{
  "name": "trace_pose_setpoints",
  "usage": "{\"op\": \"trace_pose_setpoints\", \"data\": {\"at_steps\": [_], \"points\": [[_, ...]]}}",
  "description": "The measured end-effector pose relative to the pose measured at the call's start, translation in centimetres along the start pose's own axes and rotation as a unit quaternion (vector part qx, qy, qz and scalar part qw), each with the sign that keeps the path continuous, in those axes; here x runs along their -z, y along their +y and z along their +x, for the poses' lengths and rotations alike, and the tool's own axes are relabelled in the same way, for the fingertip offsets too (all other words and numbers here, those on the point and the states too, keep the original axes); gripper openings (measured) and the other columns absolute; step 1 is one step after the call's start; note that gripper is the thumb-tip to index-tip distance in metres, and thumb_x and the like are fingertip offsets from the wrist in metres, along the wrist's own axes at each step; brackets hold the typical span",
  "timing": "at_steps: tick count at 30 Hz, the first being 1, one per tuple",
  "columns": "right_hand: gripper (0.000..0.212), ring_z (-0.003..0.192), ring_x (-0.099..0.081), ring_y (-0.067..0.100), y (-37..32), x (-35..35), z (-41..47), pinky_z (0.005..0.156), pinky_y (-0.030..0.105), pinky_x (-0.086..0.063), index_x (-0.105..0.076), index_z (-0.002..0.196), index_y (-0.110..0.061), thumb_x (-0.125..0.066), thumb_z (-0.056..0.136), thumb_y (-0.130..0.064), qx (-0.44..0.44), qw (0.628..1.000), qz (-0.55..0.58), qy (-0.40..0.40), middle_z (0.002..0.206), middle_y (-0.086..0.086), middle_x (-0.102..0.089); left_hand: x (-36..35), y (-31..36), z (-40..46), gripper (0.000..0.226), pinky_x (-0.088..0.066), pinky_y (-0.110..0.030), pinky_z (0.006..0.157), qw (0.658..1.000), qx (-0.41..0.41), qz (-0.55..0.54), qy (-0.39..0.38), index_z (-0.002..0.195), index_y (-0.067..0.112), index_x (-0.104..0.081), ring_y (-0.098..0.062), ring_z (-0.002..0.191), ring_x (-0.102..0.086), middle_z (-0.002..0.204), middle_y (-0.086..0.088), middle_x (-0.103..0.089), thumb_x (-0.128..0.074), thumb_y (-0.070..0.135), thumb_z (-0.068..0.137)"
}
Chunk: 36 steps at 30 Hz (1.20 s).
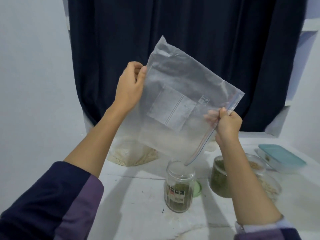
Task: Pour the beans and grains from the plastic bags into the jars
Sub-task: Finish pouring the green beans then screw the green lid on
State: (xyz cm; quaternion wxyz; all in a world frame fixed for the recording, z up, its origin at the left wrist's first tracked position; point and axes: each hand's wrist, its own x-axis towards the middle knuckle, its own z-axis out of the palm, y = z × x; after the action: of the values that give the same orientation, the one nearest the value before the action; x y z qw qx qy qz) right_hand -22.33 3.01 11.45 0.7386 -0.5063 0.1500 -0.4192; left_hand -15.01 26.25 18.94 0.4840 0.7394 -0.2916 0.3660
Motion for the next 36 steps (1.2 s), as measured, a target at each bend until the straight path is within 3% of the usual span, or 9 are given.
{"op": "trace_pose_setpoints", "data": {"at_steps": [4,10,12,16,18,21,24,28,36], "points": [[0.023,0.064,-0.063,0.018,0.0,1.5,1.7,0.072,0.036,-0.058,-0.052,0.081,-0.013,-0.043,0.102,-0.014,-0.032,0.997,0.026,0.067,0.086,0.01,-0.068,-1.1,-2.5,-1.3,0.041,-0.036,-0.024,0.102,0.995,-0.043,0.073,0.046,0.135,0.008,-0.043,-0.015,0.123,-0.043,0.137,-0.008,-0.041,-0.049,0.016,0.095],[0.012,0.043,-0.06,0.002,-1.3,4.8,4.7,0.046,0.018,-0.049,-0.053,0.092,-0.006,-0.044,0.1,-0.003,-0.076,0.982,0.119,0.128,0.061,-0.002,-0.066,-6.9,-4.1,-6.6,0.071,-0.044,-0.05,0.097,0.968,-0.108,0.198,-0.106,0.135,0.01,-0.046,-0.03,0.132,-0.036,0.144,-0.011,-0.038,-0.066,-0.01,0.07],[0.013,0.049,-0.061,0.004,-1.6,6.3,6.2,0.061,0.02,-0.054,-0.048,0.091,-0.008,-0.041,0.1,-0.003,-0.092,0.978,0.131,0.136,0.066,0.0,-0.067,-9.6,-3.8,-7.8,0.084,-0.039,-0.054,0.104,0.958,-0.124,0.209,-0.152,0.138,0.012,-0.043,-0.032,0.137,-0.03,0.148,-0.011,-0.034,-0.073,-0.01,0.063],[0.035,0.06,-0.067,0.016,-2.2,10.4,10.1,0.077,0.035,-0.057,-0.036,0.136,0.004,-0.031,0.101,-0.002,-0.135,0.971,0.168,0.104,0.073,0.008,-0.069,-15.5,-0.3,-9.0,0.098,-0.016,-0.055,0.116,0.953,-0.094,0.199,-0.209,0.148,0.024,-0.026,-0.024,0.147,-0.007,0.158,0.001,-0.013,-0.083,0.018,0.069],[0.038,0.065,-0.066,0.021,-3.3,12.7,11.5,0.076,0.037,-0.058,-0.036,0.136,0.006,-0.028,0.099,0.005,-0.152,0.966,0.192,0.087,0.087,0.013,-0.064,-18.9,2.2,-9.3,0.098,-0.007,-0.053,0.116,0.958,-0.087,0.184,-0.205,0.149,0.024,-0.022,-0.022,0.147,-0.004,0.158,0.001,-0.01,-0.082,0.026,0.071],[0.032,0.073,-0.062,0.027,-4.9,16.1,13.4,0.081,0.041,-0.055,-0.052,0.117,0.002,-0.028,0.097,0.008,-0.143,0.951,0.26,0.084,0.096,0.016,-0.06,-24.2,5.8,-9.7,0.08,-0.004,-0.05,0.116,0.976,-0.08,0.112,-0.17,0.144,0.022,-0.033,-0.019,0.145,-0.012,0.154,0.0,-0.02,-0.068,0.003,0.075],[0.025,0.076,-0.06,0.02,-6.3,20.1,15.0,0.075,0.033,-0.056,-0.056,0.097,-0.007,-0.035,0.094,0.006,-0.12,0.945,0.289,0.09,0.096,0.008,-0.057,-29.1,8.5,-9.8,0.055,-0.022,-0.046,0.114,0.987,-0.06,0.019,-0.147,0.124,0.014,-0.058,-0.018,0.131,-0.039,0.134,0.0,-0.049,-0.053,-0.012,0.076],[0.017,0.065,-0.056,0.019,-8.9,24.5,16.5,0.06,0.029,-0.054,-0.051,0.08,-0.011,-0.046,0.096,-0.012,-0.067,0.971,0.208,0.096,0.073,0.004,-0.05,-33.8,12.5,-9.9,0.015,-0.044,-0.025,0.074,0.981,0.044,-0.139,-0.131,0.091,0.003,-0.067,-0.01,0.08,-0.057,0.085,-0.006,-0.064,-0.053,-0.001,0.089],[0.018,0.063,-0.064,0.021,-13.1,29.5,20.8,0.063,0.028,-0.056,-0.053,0.079,-0.013,-0.05,0.097,-0.016,0.012,0.997,0.076,-0.013,0.074,0.005,-0.058,-38.7,18.0,-10.5,0.022,-0.053,-0.023,0.049,0.871,0.319,-0.327,-0.181,0.082,0.009,-0.06,-0.02,0.053,-0.067,0.059,-0.001,-0.062,-0.055,0.026,0.096]]}}
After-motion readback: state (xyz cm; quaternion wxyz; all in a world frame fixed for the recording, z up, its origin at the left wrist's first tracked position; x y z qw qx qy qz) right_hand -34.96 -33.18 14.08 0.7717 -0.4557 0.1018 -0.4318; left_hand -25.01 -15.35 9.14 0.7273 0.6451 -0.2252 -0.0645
